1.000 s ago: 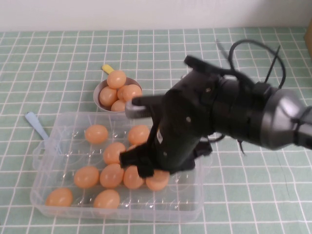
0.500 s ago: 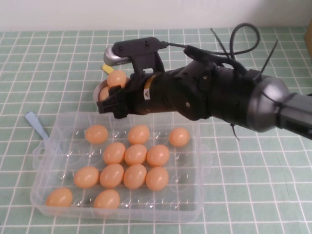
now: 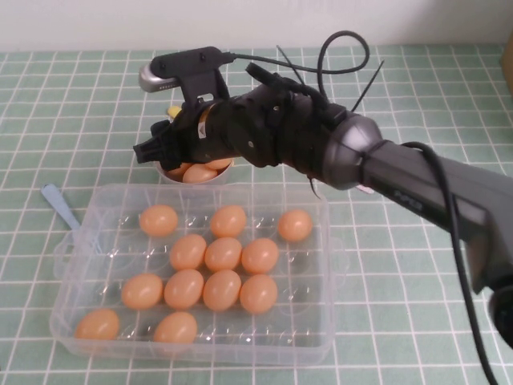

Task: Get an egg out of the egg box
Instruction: Place the egg in the bowl

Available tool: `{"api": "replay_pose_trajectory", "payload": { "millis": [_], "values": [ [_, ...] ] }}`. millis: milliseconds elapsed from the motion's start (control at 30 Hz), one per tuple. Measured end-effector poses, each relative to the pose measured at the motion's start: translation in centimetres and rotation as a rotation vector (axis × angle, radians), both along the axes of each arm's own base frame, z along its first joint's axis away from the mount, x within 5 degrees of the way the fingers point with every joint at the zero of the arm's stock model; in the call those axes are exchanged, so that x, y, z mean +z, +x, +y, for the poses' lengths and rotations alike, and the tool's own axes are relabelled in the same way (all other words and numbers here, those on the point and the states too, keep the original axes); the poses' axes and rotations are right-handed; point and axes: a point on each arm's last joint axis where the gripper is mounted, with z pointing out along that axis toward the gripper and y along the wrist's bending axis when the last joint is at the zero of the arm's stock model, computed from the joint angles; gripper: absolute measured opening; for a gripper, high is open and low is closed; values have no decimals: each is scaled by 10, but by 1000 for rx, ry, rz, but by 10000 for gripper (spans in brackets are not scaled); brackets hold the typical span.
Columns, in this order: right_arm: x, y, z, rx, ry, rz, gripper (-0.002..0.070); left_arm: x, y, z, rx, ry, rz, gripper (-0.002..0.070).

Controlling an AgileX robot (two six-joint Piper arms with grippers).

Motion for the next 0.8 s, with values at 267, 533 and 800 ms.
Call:
{"api": "replay_pose_trajectory", "payload": {
  "millis": [267, 533, 800],
  "values": [
    [-18, 15, 9, 6, -31, 9, 368, 0, 0, 0, 0, 0, 0, -4],
    [-29, 21, 6, 17, -71, 6, 367, 0, 0, 0, 0, 0, 0, -4],
    [-30, 24, 9, 22, -63, -8, 368, 0, 0, 0, 0, 0, 0, -4]
  ]
}}
